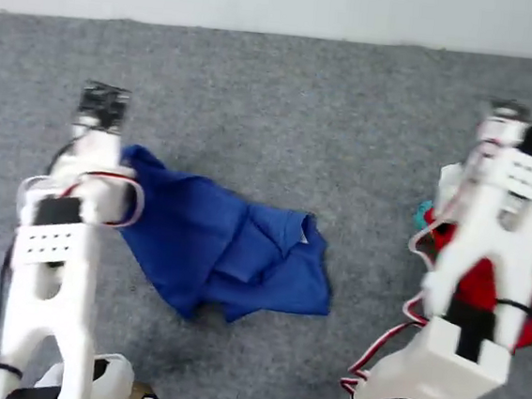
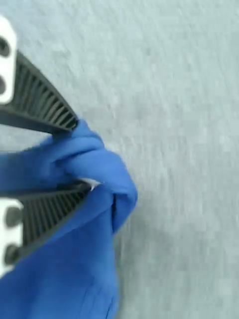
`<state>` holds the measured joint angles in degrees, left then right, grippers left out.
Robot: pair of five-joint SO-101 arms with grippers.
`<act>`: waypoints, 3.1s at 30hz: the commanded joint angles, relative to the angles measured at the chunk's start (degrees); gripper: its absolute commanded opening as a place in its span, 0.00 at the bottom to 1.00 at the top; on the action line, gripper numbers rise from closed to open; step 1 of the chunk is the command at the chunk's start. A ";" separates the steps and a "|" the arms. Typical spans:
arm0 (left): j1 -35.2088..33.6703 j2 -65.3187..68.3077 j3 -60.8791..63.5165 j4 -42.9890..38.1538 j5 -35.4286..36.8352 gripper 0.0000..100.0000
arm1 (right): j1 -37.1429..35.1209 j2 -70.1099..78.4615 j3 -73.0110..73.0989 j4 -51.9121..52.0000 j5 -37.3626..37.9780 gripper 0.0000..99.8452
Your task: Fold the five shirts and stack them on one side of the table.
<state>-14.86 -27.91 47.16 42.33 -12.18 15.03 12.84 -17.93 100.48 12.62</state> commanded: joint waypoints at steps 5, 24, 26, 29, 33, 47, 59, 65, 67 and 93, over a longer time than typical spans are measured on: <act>-10.81 -0.53 3.74 -4.13 -0.53 0.14 | -22.02 -2.51 7.65 -1.01 0.79 0.27; -11.16 -0.62 6.11 2.55 -0.53 0.14 | -40.57 -1.63 29.80 -24.66 0.97 0.26; -11.16 -0.62 6.02 3.43 -0.53 0.14 | -42.24 0.84 30.42 -26.07 3.16 0.22; -11.16 -0.62 6.02 4.40 -0.53 0.14 | -44.44 6.64 28.84 -26.07 5.80 0.10; -11.16 -0.62 6.02 5.19 -0.53 0.14 | -44.62 13.85 22.42 -22.37 5.80 0.03; -11.16 -0.62 6.29 5.19 -0.53 0.14 | -32.66 10.77 -29.10 -5.58 5.63 0.01; -11.08 -1.85 3.91 8.88 -0.44 0.14 | -28.70 26.33 -32.35 -4.18 3.52 0.01; -11.08 -6.86 2.86 11.25 -0.44 0.14 | -39.96 18.77 -40.88 2.59 5.54 0.01; -11.08 -8.00 3.30 11.25 -0.44 0.14 | -45.58 14.11 -42.90 2.33 5.63 0.01; -11.25 -19.96 8.40 13.01 -0.53 0.14 | -27.47 12.70 -22.24 2.24 -1.32 0.01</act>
<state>-25.93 -46.29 55.78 54.99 -12.44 -16.00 25.05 -42.90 100.48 13.41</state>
